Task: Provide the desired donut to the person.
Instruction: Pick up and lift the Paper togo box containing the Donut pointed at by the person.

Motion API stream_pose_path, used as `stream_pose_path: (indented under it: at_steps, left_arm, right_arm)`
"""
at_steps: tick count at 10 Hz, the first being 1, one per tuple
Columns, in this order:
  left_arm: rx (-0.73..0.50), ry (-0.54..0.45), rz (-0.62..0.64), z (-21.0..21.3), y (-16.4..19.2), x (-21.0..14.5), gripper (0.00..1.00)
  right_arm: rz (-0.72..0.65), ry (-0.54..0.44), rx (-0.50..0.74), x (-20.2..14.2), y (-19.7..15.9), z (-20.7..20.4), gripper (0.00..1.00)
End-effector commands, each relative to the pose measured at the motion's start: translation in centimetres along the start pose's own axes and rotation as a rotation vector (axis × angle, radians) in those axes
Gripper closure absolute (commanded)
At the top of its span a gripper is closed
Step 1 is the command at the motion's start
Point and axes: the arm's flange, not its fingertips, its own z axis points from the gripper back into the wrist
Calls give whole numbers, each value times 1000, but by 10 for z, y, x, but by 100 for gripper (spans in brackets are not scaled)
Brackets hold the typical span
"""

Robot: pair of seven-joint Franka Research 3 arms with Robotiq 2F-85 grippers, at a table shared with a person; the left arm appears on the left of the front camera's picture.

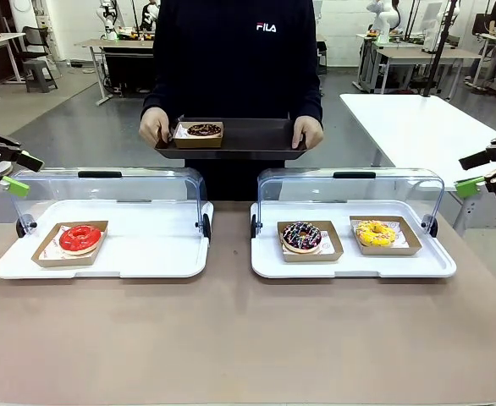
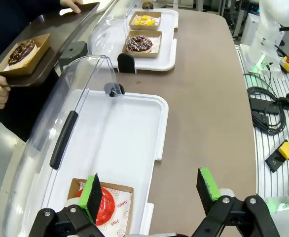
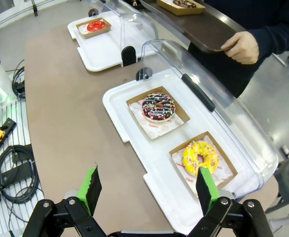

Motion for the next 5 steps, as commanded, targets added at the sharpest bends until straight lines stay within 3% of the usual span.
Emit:
stream_pose_path:
  at_steps: [1, 5]
  left_arm:
    - [24, 16, 33, -1, -11, 2, 0]
    - [24, 14, 36, -2, -14, 4, 0]
  right_arm:
    - [12, -34, 8, 0, -2, -3, 0]
    - [12, -34, 8, 0, -2, -3, 0]
